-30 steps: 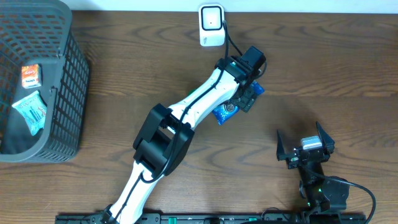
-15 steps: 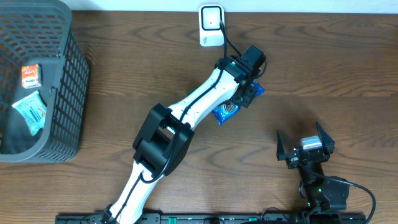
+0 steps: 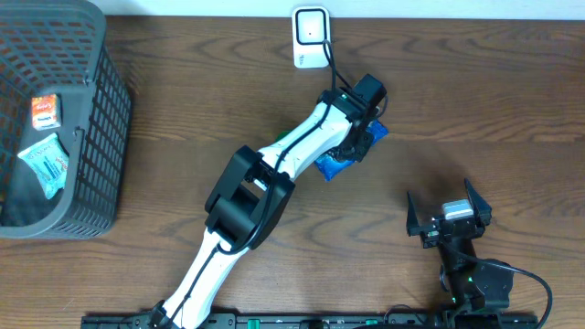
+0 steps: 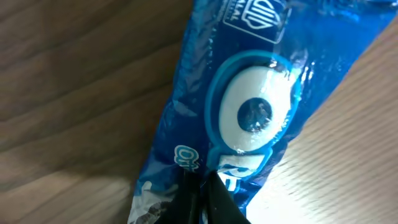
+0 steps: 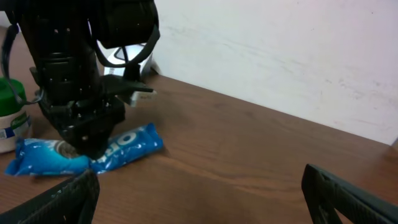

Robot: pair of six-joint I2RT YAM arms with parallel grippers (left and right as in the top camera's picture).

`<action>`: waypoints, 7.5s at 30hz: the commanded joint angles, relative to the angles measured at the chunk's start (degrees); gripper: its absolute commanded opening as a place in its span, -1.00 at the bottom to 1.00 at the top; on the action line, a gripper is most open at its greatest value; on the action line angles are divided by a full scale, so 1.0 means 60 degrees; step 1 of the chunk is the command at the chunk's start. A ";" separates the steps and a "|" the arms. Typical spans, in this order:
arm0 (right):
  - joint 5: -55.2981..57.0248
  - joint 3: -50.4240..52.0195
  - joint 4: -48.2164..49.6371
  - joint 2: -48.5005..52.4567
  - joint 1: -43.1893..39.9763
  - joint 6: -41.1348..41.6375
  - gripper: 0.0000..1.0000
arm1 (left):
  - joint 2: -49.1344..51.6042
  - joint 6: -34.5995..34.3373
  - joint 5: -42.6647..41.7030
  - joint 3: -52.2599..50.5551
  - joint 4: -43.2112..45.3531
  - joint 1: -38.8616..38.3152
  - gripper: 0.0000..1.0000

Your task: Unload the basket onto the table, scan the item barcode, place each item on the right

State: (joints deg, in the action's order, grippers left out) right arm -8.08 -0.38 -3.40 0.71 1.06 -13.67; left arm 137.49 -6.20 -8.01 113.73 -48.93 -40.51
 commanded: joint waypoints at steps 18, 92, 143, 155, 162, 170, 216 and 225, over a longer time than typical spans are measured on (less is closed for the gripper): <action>0.0011 0.0011 -0.0036 -0.0055 -0.0029 -0.0011 0.99 | -0.6091 0.0663 0.2324 0.0605 -0.0907 0.1027 0.96; 0.0011 0.0011 -0.0036 -0.0055 -0.0029 -0.0015 0.99 | -0.2470 -0.1009 0.4215 -0.4561 0.1351 1.2152 -0.41; 0.0011 0.0011 -0.0036 -0.0055 -0.0029 -0.0015 0.98 | -0.4339 0.2969 -1.1832 -0.1603 -0.0710 0.2914 -0.85; 0.0011 0.0011 -0.0036 -0.0055 -0.0029 -0.0015 0.99 | -0.2382 0.2459 -0.9959 -0.1603 0.0747 0.1523 -0.85; 0.0011 0.0011 -0.0040 -0.0055 -0.0029 -0.0015 0.98 | -0.2266 -0.0306 -0.1235 -0.1603 0.0933 0.0011 -0.85; 0.0011 0.0011 -0.0036 -0.0055 -0.0029 -0.0015 0.99 | -0.2007 -0.0310 0.0066 -0.1610 0.2160 -0.1242 -0.85; 0.0011 0.0011 -0.0036 -0.0055 -0.0029 -0.0015 0.99 | -0.1169 -0.1537 0.0153 -0.1479 0.1898 -0.1126 -0.85; 0.0011 0.0011 -0.0036 -0.0055 -0.0029 -0.0011 0.99 | -0.0539 -0.1657 -0.0769 -0.1472 0.1927 -0.1126 -0.85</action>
State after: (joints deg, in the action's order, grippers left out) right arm -8.08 -0.38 -3.40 0.71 1.06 -13.67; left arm 131.85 -15.70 -9.63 104.88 -36.97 -47.03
